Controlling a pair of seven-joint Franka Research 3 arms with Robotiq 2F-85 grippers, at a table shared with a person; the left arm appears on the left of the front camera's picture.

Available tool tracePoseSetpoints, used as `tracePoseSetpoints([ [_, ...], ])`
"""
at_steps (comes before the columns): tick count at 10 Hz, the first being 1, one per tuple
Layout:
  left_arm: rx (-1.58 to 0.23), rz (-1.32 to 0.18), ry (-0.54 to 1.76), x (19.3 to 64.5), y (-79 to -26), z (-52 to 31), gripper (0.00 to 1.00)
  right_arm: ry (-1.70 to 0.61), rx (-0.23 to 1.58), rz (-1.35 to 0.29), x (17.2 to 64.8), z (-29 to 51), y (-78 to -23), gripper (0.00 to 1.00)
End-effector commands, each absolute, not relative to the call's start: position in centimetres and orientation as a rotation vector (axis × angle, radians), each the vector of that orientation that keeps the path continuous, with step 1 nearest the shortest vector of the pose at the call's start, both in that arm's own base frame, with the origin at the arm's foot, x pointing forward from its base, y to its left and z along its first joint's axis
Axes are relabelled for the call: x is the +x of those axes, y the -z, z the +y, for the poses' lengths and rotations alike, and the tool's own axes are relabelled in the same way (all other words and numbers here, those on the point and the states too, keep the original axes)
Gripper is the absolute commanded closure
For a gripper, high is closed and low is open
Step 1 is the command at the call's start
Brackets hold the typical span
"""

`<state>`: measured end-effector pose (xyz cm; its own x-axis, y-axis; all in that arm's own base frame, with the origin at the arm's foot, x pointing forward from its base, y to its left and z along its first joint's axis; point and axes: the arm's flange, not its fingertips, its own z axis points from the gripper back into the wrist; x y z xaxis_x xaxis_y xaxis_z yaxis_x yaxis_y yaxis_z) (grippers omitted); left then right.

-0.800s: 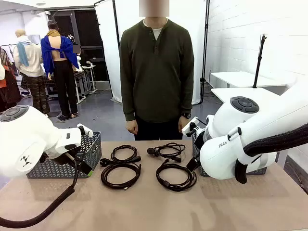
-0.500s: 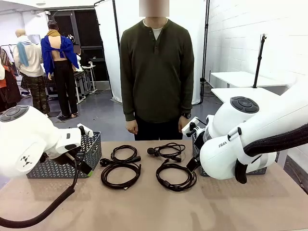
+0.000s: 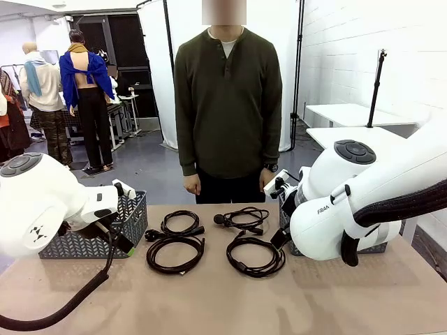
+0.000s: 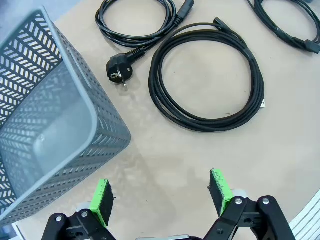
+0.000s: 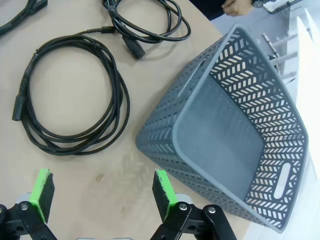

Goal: Organize the cables according to human instructions.
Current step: Pick up a bundle of cables and place it in the basket indicated by the human.

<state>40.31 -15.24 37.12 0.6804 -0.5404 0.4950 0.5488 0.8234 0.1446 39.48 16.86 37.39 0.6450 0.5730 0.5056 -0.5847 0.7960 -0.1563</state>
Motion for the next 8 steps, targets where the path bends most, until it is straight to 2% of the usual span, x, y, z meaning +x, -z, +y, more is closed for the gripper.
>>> tracePoseSetpoints([
  [1,-0.017,-0.55,0.608,40.4,-37.1,-15.1,0.0,-0.658,0.022,-0.568,39.5,16.9,-37.4,0.0],
  [4,0.032,-0.582,0.648,38.9,-39.5,-15.7,0.0,-0.662,0.048,-0.572,39.4,16.4,-39.0,0.0],
  [8,-0.004,-0.604,0.763,36.3,-44.4,-14.3,0.0,-0.737,0.164,-0.582,38.1,14.3,-45.2,0.0],
])
